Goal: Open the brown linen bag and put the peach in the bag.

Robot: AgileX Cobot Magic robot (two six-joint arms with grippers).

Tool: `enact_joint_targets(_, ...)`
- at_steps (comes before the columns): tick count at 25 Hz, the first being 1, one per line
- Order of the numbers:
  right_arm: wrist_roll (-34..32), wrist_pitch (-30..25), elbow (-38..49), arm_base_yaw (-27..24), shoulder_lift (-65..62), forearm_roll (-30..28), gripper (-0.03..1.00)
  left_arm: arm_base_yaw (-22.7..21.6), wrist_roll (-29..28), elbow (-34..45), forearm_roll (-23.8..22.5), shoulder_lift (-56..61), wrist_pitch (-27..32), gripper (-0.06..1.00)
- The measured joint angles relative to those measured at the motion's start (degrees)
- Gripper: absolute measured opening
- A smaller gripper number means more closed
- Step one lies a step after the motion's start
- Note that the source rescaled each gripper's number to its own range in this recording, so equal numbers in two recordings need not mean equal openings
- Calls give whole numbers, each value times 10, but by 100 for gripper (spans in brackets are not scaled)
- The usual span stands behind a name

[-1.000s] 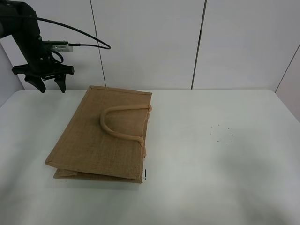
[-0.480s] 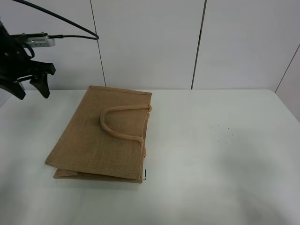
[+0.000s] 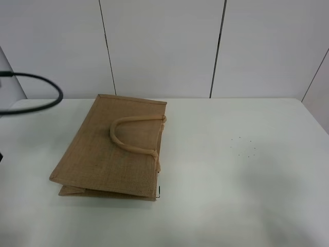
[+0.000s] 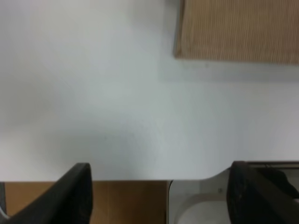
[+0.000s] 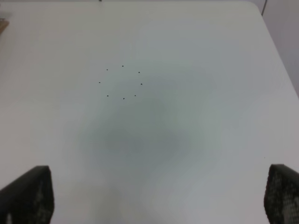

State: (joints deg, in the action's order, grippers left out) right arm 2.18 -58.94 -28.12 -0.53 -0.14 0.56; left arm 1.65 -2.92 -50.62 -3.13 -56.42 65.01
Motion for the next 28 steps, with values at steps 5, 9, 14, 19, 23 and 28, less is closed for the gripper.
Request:
enact_joint_targets(5, 0, 0, 0, 0, 0, 0, 100, 0, 0, 146, 0, 152, -36, 89)
enact_joint_targets(9, 0, 0, 0, 0, 0, 0, 100, 0, 0, 213, 0, 270, -36, 89)
enact_joint_targets(14, 0, 0, 0, 0, 0, 0, 100, 0, 0, 218, 1, 399, -46, 89)
enact_joint_targets(19, 0, 0, 0, 0, 0, 0, 100, 0, 0, 218, 1, 491, -46, 89)
enact_joint_targets(23, 0, 0, 0, 0, 0, 0, 100, 0, 0, 221, 3, 545, -46, 89)
enact_joint_targets(28, 0, 0, 0, 0, 0, 0, 100, 0, 0, 221, 3, 567, -46, 89)
